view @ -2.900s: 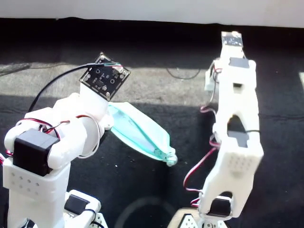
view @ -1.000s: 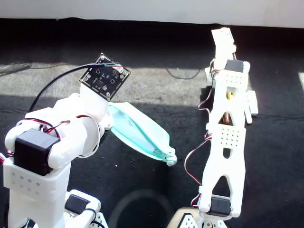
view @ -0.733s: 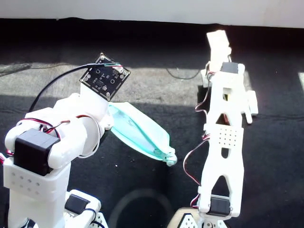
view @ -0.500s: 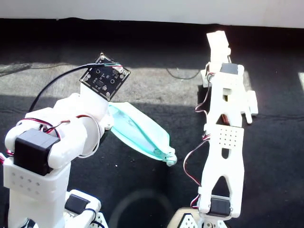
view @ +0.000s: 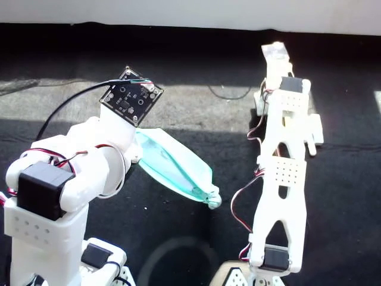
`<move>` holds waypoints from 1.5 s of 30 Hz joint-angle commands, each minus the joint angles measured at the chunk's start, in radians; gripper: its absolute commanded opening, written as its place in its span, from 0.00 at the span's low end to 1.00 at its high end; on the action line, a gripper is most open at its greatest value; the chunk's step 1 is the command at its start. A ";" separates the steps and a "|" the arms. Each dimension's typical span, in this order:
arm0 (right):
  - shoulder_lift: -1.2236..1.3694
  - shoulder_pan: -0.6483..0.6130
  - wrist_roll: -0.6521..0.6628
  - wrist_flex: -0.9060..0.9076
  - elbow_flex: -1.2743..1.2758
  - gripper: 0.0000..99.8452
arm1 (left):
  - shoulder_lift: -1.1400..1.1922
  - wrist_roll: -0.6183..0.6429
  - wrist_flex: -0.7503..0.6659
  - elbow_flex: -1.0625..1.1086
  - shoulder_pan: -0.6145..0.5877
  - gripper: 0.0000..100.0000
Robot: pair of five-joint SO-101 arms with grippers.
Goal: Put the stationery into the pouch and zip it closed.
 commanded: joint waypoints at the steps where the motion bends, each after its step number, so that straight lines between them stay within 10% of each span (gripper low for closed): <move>1: -0.053 0.001 0.012 0.174 -0.188 0.01 | -0.007 0.008 -0.003 0.001 0.004 0.01; 12: -0.315 0.027 -0.046 0.177 0.013 0.01 | -0.007 0.006 -0.003 0.001 0.005 0.01; 21: -1.093 -0.071 -0.080 0.157 0.990 0.01 | -0.007 0.003 -0.005 0.001 0.004 0.01; 34: -1.759 -0.088 -0.078 -0.552 2.345 0.01 | -0.010 0.003 -0.003 0.001 0.004 0.01; 45: -1.794 -0.087 0.003 -0.694 2.578 0.01 | -0.013 0.003 -0.003 0.001 0.007 0.01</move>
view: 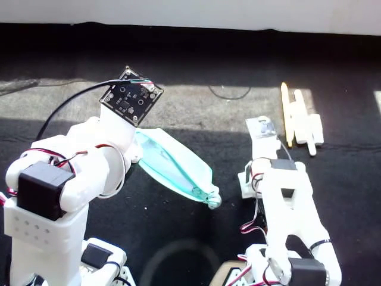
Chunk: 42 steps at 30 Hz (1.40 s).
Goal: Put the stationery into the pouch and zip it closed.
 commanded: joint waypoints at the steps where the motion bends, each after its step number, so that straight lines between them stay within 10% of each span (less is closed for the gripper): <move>1: -0.028 0.013 0.098 -0.001 0.008 0.01 | -0.013 0.003 -0.003 0.001 0.007 0.01; 9: 0.140 0.015 0.160 0.188 -0.117 0.22 | -0.015 0.003 -0.003 0.001 0.007 0.01; 42: 0.613 0.045 0.534 0.410 -0.549 0.16 | -0.015 0.002 -0.005 0.001 0.004 0.01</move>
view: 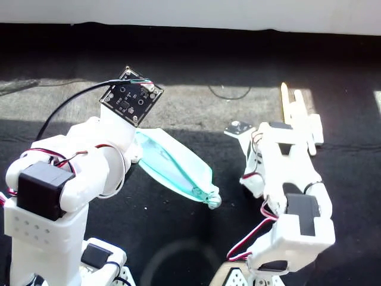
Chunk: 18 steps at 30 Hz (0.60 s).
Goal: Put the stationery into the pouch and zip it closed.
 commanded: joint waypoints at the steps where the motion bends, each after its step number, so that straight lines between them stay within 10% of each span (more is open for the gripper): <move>1: 0.050 0.028 0.032 -0.013 -0.058 0.13 | -0.015 0.002 -0.005 0.001 0.004 0.01; 4: 0.065 0.045 0.028 -0.012 -0.105 0.00 | -0.015 0.002 -0.003 0.001 0.004 0.01; 18: -0.001 -0.015 -0.365 -0.128 -0.289 0.01 | -0.015 0.003 -0.005 -0.001 0.007 0.01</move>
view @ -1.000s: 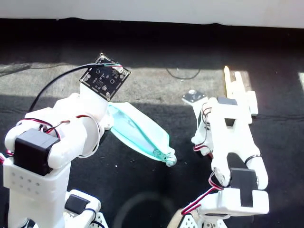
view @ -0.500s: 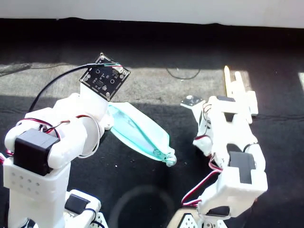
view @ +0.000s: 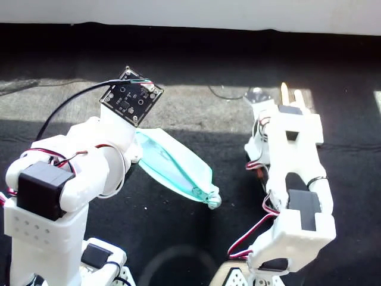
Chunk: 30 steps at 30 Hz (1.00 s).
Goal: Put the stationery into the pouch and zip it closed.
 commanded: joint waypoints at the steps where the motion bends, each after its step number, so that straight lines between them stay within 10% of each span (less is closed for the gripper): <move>1: 0.005 -0.028 -0.043 -0.059 -0.058 0.01 | -0.015 0.003 -0.005 -0.001 0.007 0.01; 11: 0.214 -0.048 -0.037 0.111 -0.185 0.20 | -0.016 0.003 -0.003 -0.001 0.004 0.01; 30: 0.384 -0.050 0.038 0.180 -0.268 0.16 | -0.016 0.003 -0.002 -0.001 0.007 0.01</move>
